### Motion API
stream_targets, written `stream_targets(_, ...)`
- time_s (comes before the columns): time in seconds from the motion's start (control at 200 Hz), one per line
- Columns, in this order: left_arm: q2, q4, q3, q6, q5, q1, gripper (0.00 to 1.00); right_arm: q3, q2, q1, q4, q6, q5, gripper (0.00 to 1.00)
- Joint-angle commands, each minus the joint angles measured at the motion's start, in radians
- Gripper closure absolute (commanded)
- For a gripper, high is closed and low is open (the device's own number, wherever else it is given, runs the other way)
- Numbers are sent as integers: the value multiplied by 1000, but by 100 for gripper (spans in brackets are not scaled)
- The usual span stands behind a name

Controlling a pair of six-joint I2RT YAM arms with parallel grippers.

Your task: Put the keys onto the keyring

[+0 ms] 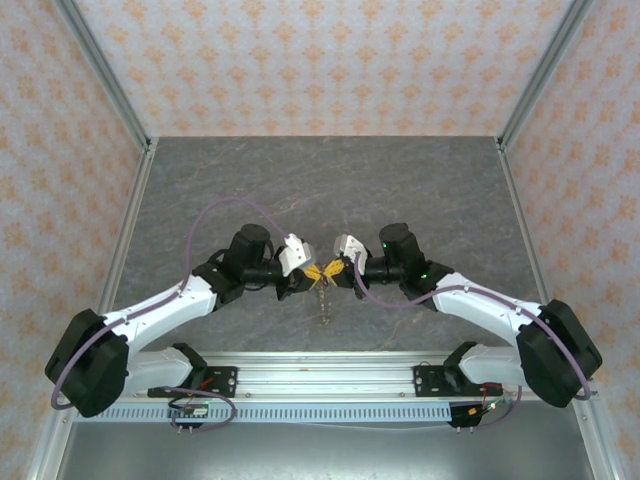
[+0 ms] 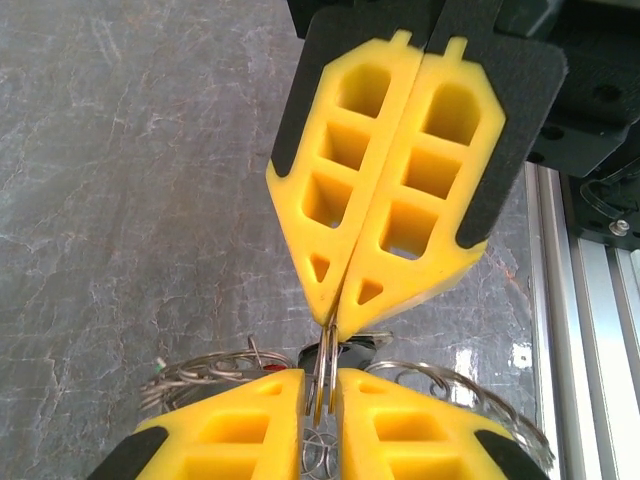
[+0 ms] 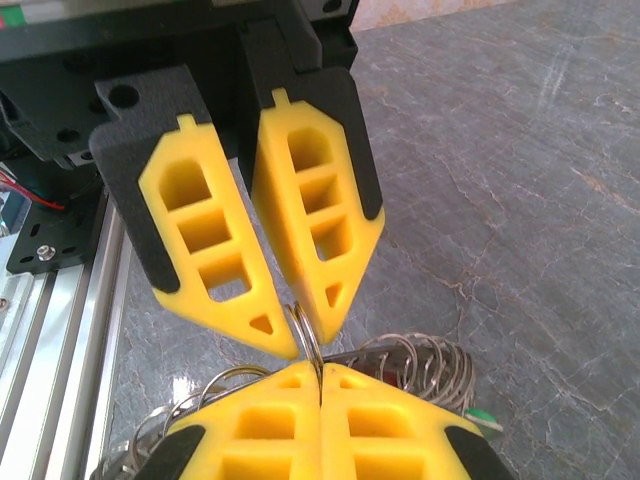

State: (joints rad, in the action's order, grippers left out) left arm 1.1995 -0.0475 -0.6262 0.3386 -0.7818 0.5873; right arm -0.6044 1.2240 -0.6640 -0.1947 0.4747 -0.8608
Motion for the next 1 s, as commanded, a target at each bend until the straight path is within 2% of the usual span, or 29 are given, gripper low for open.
stream_targets(0.0,28,63,-50,46,-12,8,84,-44,-13,-2,-31,10,-12,100)
stream_targets(0.09,51,91,-68,60,-11,11,86,-49,-8,-7,-32,8,-12,100)
stream_targets(0.24,44,66,-62,57,-15,16,100,-49,-6,-11,-22,17,2,100)
stream_targets(0.415,5,4,-32,26,19,16,100,-19,-25,-11,9,35,70,99)
stream_targets(0.606,-13,-76,-1,-22,-6,14,100,45,-35,5,0,-7,133,87)
stream_targets(0.916,28,-112,-21,-54,-85,14,100,92,-30,10,-116,-92,89,90)
stream_targets(0.996,32,-113,-21,-58,-80,14,100,99,-49,10,-114,-87,132,90)
